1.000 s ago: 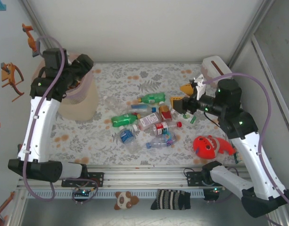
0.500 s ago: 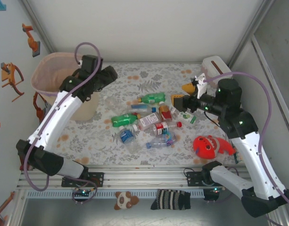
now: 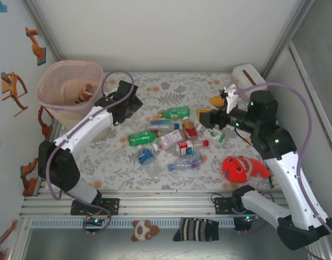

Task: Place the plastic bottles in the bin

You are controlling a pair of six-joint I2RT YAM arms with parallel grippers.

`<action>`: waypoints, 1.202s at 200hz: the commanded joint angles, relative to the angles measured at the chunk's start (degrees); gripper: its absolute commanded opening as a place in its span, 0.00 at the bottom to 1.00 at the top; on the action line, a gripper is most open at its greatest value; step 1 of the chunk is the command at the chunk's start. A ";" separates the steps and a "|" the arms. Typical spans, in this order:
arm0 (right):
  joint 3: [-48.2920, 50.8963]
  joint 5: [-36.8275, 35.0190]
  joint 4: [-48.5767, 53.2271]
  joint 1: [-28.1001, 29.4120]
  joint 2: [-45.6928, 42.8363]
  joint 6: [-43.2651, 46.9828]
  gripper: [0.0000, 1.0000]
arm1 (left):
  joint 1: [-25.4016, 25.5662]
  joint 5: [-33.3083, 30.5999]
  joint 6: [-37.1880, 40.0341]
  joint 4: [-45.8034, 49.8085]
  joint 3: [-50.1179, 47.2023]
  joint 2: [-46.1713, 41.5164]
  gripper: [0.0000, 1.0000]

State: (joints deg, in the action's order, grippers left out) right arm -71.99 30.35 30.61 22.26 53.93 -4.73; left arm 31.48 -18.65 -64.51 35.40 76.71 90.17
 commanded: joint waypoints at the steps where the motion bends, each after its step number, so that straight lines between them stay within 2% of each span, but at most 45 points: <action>1: -1.33 -0.30 -0.16 -0.04 -0.50 -0.05 0.75 | 0.08 0.07 -6.26 -2.47 -1.47 1.83 0.79; 84: -1.53 -0.64 1.23 -0.11 -0.76 1.14 0.75 | -1.19 5.86 -12.68 -3.76 -1.59 11.56 0.81; 131: -1.23 -1.04 1.91 -0.11 -1.16 1.59 0.76 | -1.50 6.99 -13.95 0.56 1.16 16.13 0.83; 168: -0.97 -1.26 2.19 -0.05 -1.27 1.84 0.76 | -1.87 8.06 -13.83 0.35 1.71 18.35 0.83; 240: -0.88 -2.30 3.27 -0.07 -1.77 2.80 0.76 | -3.26 9.91 -13.17 -0.38 2.78 21.86 0.74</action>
State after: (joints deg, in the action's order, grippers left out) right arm -71.99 28.99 33.08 22.26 53.19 -3.01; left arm 28.77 -9.56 -77.32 33.87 78.00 110.96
